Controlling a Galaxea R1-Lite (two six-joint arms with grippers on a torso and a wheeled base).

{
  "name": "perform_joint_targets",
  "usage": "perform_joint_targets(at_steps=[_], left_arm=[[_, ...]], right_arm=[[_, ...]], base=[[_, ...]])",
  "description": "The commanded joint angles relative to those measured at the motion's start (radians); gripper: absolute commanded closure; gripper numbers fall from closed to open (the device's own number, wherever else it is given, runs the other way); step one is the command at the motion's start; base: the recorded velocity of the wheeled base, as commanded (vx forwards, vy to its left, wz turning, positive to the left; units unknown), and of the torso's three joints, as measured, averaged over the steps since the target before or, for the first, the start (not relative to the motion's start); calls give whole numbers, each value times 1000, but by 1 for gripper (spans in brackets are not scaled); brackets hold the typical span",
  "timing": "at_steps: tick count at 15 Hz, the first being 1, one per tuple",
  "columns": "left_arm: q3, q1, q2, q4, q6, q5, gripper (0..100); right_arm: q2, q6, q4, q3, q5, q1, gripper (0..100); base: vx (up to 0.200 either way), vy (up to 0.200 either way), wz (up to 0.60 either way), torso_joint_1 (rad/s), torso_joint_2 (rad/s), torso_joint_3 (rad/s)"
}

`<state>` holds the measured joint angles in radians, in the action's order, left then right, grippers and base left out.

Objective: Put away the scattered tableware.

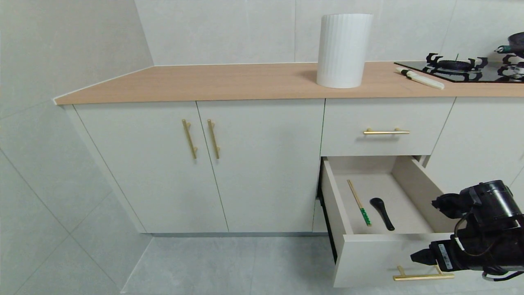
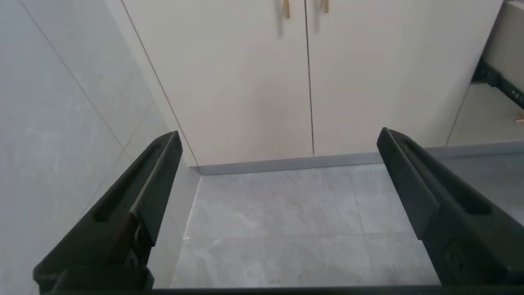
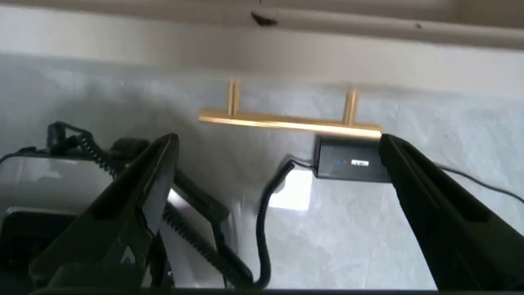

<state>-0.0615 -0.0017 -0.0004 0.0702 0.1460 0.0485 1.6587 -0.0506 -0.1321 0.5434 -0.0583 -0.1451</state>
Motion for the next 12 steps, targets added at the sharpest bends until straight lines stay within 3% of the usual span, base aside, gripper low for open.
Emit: perform_joint_targets(at_steps=[1, 2, 5, 12], left_arm=[[0, 0, 0, 0, 0, 1, 0], [0, 0, 0, 0, 0, 1, 0], [0, 0, 0, 0, 0, 1, 0], [0, 0, 0, 0, 0, 1, 0]], right_arm=[[49, 0, -3, 4, 0, -1, 0], [115, 0, -101, 10, 0, 4, 0], [185, 3, -230, 49, -3, 15, 0], [435, 12, -231, 405, -31, 36, 0]], base=[[0, 0, 0, 0, 0, 0], [0, 0, 0, 0, 0, 0], [0, 0, 0, 0, 0, 0], [0, 0, 0, 0, 0, 0]])
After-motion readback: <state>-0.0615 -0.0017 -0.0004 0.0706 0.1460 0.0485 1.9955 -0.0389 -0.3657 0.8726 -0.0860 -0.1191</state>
